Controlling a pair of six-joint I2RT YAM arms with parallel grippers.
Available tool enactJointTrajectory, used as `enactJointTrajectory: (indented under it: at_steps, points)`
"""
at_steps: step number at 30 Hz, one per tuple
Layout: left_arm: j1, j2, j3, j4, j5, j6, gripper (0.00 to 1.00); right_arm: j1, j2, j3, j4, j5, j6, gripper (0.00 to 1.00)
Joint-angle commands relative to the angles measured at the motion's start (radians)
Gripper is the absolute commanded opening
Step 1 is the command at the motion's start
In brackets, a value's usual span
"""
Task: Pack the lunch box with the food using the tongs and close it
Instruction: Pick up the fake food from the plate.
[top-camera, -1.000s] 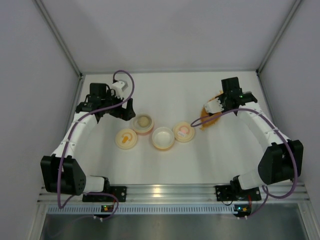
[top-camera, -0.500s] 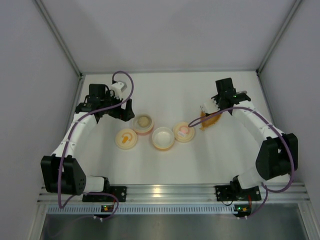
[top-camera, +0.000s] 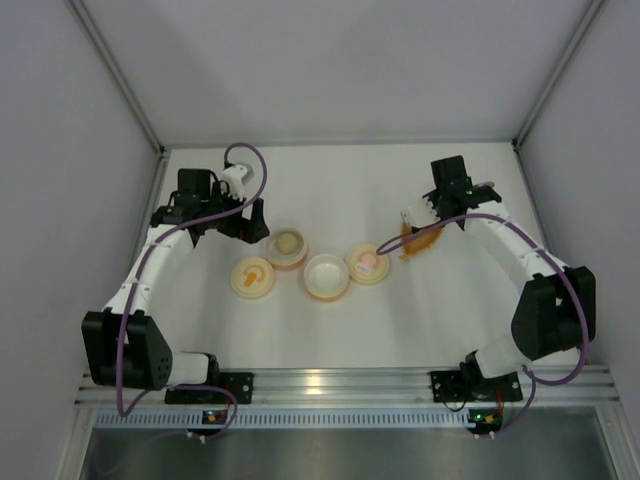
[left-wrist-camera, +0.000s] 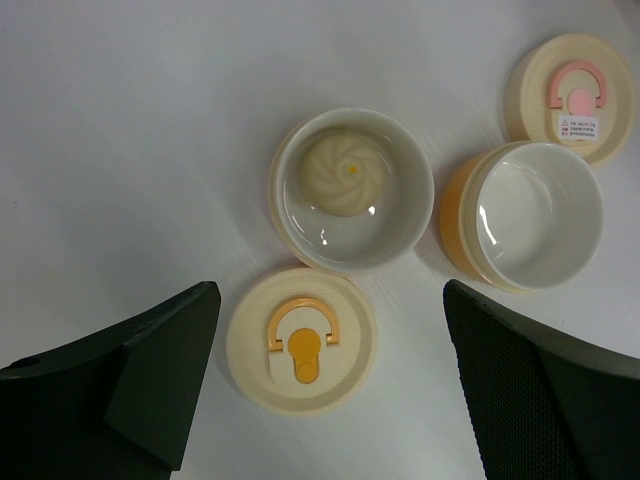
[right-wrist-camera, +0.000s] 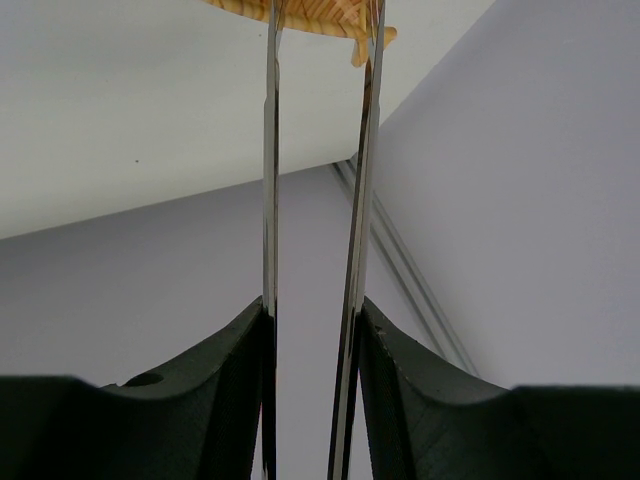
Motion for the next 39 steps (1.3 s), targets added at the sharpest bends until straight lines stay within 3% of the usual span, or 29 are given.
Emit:
enactJointTrajectory:
  at_steps: [1, 15, 39]
  points:
    - [0.008, -0.015, -0.005, 0.032, 0.026, 0.01, 0.98, 0.017, -0.022, 0.02, -0.011, 0.018, -0.008, 0.38]
    - [0.009, 0.007, 0.002, 0.035, 0.036, 0.0, 0.98, 0.014, -0.057, 0.037, -0.065, 0.018, 0.015, 0.38]
    - [0.009, 0.002, -0.007, 0.032, 0.029, 0.005, 0.98, 0.036, 0.016, -0.001, 0.003, 0.036, 0.003, 0.37]
